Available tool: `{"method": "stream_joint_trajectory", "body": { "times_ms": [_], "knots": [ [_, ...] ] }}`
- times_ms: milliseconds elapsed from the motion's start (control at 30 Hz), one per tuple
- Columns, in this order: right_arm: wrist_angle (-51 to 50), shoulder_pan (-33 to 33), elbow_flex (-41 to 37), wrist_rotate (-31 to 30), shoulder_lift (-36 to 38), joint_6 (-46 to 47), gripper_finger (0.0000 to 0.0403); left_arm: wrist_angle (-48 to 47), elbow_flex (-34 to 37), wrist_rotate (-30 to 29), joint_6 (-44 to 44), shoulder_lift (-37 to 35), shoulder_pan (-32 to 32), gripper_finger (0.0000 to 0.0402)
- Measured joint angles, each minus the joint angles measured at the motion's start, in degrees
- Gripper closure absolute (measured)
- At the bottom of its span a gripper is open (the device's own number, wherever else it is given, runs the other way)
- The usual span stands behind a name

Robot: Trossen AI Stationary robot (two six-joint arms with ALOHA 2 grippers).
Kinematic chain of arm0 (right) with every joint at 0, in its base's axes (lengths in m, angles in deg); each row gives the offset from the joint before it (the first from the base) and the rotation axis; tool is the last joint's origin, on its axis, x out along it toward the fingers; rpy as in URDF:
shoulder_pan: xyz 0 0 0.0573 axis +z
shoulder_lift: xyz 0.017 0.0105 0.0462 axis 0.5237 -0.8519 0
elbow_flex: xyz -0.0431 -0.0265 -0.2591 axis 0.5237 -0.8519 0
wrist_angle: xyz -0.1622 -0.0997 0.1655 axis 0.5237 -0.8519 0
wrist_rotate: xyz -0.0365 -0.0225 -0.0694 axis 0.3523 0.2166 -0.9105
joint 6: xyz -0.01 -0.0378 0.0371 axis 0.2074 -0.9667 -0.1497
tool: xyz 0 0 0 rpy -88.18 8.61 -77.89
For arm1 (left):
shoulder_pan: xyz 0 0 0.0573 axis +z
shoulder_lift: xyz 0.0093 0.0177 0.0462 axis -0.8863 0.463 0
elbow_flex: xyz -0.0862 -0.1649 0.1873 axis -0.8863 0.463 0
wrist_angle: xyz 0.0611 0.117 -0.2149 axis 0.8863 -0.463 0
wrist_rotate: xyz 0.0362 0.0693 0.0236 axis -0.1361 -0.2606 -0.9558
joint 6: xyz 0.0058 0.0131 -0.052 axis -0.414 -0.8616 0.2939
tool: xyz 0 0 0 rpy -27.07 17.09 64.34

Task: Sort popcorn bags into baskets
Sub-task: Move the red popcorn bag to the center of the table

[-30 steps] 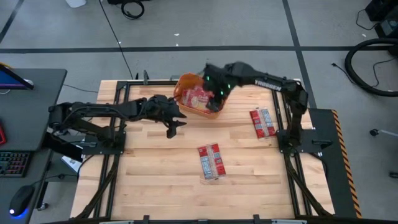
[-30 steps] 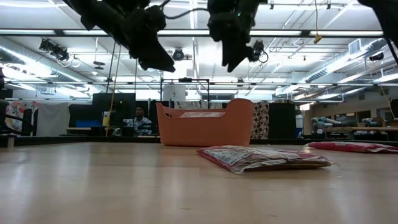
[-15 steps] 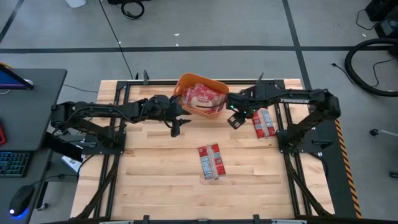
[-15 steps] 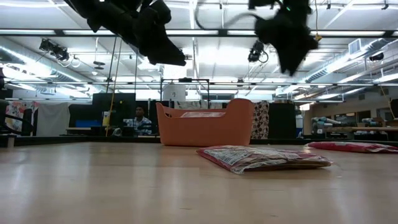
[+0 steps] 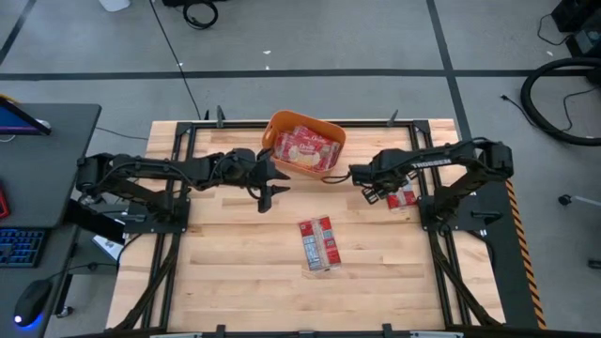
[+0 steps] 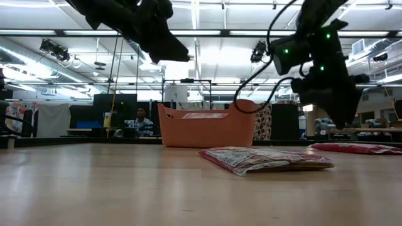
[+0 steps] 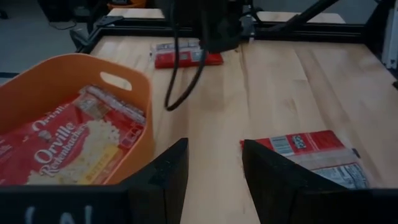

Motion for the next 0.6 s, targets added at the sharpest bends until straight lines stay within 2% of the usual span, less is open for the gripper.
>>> {"method": "stream_joint_trajectory", "body": {
  "times_ms": [233,600],
  "knots": [
    [11.16,-1.24,-5.30,0.76,0.02,-2.45,0.0215,-0.18,0.00,-0.03,0.00,0.00,0.22,0.0246],
    [19.48,-2.21,-10.80,-1.90,0.02,-3.71,0.0215,-0.46,0.00,-0.24,-0.02,0.00,0.22,0.0246]
  ]
}}
